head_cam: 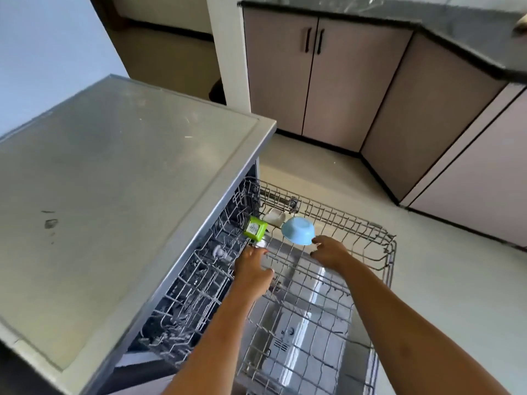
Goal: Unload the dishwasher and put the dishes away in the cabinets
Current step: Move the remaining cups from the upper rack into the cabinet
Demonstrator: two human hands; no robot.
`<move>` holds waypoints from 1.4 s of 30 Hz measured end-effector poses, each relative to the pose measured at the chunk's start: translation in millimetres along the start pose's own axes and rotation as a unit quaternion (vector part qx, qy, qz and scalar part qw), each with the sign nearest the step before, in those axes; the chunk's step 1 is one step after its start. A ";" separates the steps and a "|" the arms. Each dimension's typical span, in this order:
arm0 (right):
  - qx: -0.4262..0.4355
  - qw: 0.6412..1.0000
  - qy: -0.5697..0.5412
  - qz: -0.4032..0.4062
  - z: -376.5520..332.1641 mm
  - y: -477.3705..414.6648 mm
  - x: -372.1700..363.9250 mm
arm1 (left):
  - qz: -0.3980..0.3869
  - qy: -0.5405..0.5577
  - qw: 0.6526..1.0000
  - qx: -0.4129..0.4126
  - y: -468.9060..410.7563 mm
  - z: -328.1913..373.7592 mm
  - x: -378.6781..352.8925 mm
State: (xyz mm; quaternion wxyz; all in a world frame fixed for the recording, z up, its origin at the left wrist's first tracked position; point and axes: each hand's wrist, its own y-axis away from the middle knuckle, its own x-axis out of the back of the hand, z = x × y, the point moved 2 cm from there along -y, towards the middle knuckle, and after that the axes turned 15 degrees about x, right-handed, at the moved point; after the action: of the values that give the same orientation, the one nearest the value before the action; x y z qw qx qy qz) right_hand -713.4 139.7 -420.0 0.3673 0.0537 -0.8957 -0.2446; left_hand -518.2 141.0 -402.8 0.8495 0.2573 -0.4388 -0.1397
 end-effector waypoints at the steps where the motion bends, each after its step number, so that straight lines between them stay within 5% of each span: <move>1: -0.013 1.000 -0.003 0.004 1.9 -9.6 -3.4 | -0.001 -0.005 1.000 -0.003 -10.3 0.4 -0.7; 9: -0.051 0.997 0.042 0.026 15.8 -91.2 -26.6 | -0.021 -0.036 0.999 0.019 -93.7 8.9 -24.5; 14: -0.131 0.989 -0.035 0.055 29.4 -124.1 -35.5 | -0.027 -0.043 0.999 0.012 -119.2 3.3 -41.4; 21: -0.118 0.991 -0.033 0.058 33.2 -154.3 -48.7 | -0.042 -0.039 0.998 0.031 -132.4 -16.8 -53.2; 28: -0.111 0.988 -0.028 0.104 21.6 -132.7 -44.4 | -0.050 0.085 0.993 0.065 -125.1 -22.3 -53.0; 33: -0.049 0.984 -0.091 0.146 -10.4 -91.5 -57.5 | -0.133 0.379 0.887 0.229 -100.1 -22.1 -41.2; 40: 0.087 0.981 -0.095 0.147 -42.9 8.1 -84.3 | -0.150 0.648 0.705 0.245 -27.6 -30.5 -25.6; 42: 0.114 0.977 -0.095 0.153 -49.3 41.4 -89.2 | -0.148 0.676 0.686 0.226 -1.9 -35.2 -23.1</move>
State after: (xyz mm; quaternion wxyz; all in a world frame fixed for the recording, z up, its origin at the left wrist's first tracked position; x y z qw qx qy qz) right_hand -611.6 180.8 -426.5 0.3054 -0.0661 -0.9461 -0.0855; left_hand -502.7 161.3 -436.4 0.8004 0.5279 0.2795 0.0516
